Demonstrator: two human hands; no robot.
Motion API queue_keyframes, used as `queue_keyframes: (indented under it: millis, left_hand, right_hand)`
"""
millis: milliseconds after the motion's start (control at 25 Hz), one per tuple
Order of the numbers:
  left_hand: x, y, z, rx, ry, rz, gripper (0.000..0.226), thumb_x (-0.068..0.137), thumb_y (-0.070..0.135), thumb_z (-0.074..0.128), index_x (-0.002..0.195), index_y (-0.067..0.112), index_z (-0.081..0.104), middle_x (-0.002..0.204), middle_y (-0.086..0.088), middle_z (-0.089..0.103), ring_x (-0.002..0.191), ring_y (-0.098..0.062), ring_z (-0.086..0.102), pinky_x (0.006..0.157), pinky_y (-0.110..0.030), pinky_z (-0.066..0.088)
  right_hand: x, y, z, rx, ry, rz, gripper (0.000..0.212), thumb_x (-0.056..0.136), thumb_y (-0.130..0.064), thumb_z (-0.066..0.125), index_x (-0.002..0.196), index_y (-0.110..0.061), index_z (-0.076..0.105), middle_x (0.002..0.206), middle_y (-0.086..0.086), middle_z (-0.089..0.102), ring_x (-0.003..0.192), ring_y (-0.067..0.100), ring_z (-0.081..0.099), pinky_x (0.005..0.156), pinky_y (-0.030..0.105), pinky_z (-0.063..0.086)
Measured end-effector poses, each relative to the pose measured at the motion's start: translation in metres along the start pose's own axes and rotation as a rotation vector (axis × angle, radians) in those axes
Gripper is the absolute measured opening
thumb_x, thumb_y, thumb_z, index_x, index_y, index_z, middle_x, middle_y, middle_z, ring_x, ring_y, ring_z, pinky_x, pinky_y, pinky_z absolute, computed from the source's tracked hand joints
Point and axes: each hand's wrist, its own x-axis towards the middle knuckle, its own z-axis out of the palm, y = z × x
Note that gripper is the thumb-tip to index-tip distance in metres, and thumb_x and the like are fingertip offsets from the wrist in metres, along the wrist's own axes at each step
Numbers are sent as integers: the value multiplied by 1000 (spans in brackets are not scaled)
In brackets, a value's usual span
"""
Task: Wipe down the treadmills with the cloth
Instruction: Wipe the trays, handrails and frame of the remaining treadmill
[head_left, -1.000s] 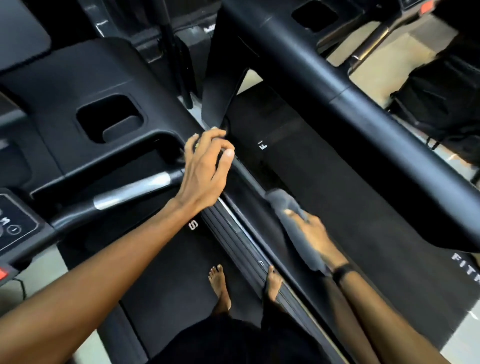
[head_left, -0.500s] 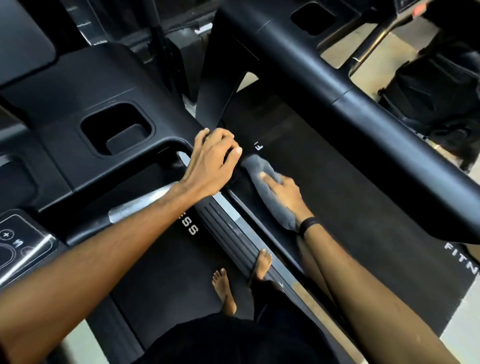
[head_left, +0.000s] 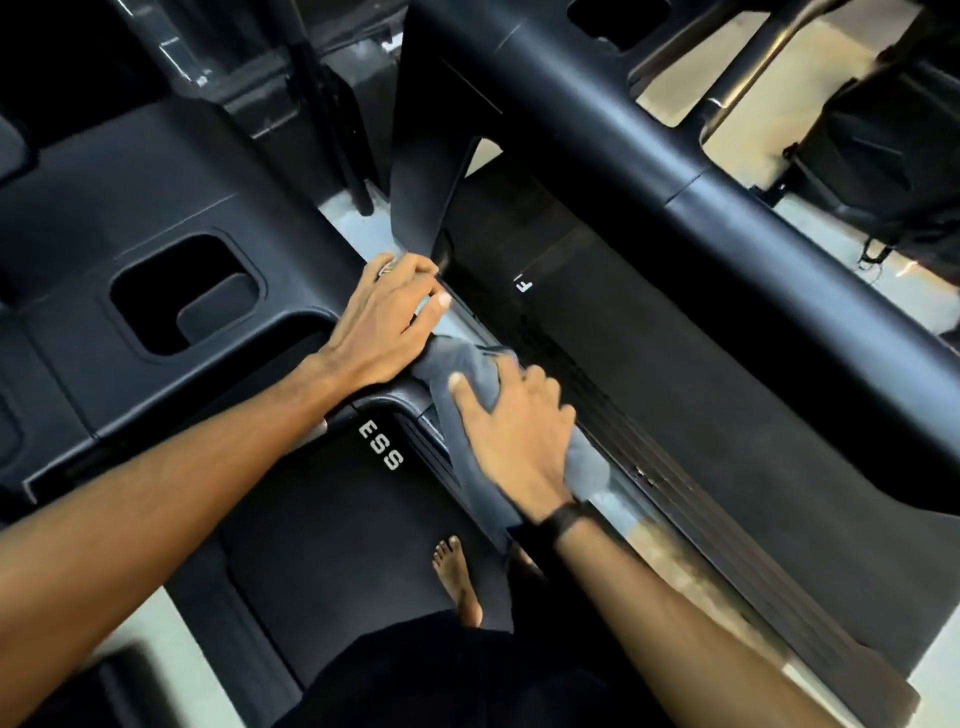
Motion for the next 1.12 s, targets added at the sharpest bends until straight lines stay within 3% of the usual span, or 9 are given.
queue_keyframes:
  millis: [200, 320, 400, 480, 600, 760, 840, 1000, 1120]
  left_hand:
    - [0, -3, 6, 103, -28, 28, 44, 101, 41, 33, 100, 11, 66, 132, -11, 56, 122, -26, 53, 119, -46, 20]
    - [-1, -2, 6, 73, 11, -37, 45, 101, 43, 34, 102, 12, 66, 133, -10, 54, 120, -23, 53, 119, -41, 18]
    - [2, 0, 8, 34, 43, -57, 44, 100, 45, 35, 104, 13, 66, 133, -8, 54, 120, -20, 51, 117, -38, 19]
    - [-1, -2, 7, 7, 73, -29, 44, 101, 44, 34, 105, 14, 65, 133, -7, 55, 121, -19, 52, 116, -38, 21]
    - [-1, -5, 8, -9, 40, 33, 47, 102, 41, 29, 108, 12, 65, 131, -8, 57, 126, -18, 51, 116, -40, 21]
    - [-4, -5, 5, -16, 33, 36, 49, 102, 40, 26, 108, 11, 64, 127, -7, 58, 127, -18, 50, 116, -47, 21]
    - [-4, -3, 8, -58, 46, 34, 48, 103, 41, 25, 105, 11, 64, 123, -5, 58, 127, -17, 50, 116, -50, 22]
    - [-1, -7, 9, -160, 123, 66, 45, 103, 42, 29, 106, 12, 63, 124, -4, 58, 120, -16, 54, 114, -48, 23]
    - [-5, -7, 6, -188, 171, 68, 44, 102, 39, 31, 111, 9, 63, 128, -5, 57, 124, -17, 52, 113, -50, 24]
  right_hand:
    - [37, 76, -4, 546, -382, 223, 81, 71, -83, 48, 123, -23, 65, 122, 4, 68, 113, 24, 62, 91, 32, 46]
    - [-10, 99, -21, 222, -272, 264, 63, 87, -77, 40, 122, -28, 60, 121, 2, 66, 114, 25, 58, 94, 40, 44]
    - [-37, 68, -19, -81, -83, 138, 61, 93, -71, 27, 126, -26, 52, 122, 3, 58, 119, 28, 51, 99, 46, 39]
    - [-22, 20, -12, -105, 24, 3, 61, 92, -70, 23, 125, -27, 50, 121, 3, 55, 116, 28, 49, 96, 47, 36]
    - [51, 0, 6, 238, -196, 43, 57, 90, -73, 34, 119, -29, 57, 117, 0, 62, 110, 26, 56, 94, 43, 44]
    - [50, 68, 14, 506, -388, 408, 94, 69, -86, 56, 128, -13, 62, 125, 6, 67, 117, 28, 62, 103, 41, 49]
    - [13, 86, -7, 317, -284, 468, 81, 77, -83, 49, 123, -19, 63, 118, 4, 68, 113, 28, 62, 97, 41, 49]
    - [-39, 16, -9, -209, 134, 203, 61, 91, -72, 21, 122, -31, 55, 115, 0, 61, 110, 26, 56, 94, 45, 42]
    - [18, -43, 8, -64, 123, 122, 65, 88, -73, 18, 117, -30, 56, 114, 2, 61, 107, 27, 54, 94, 48, 42]
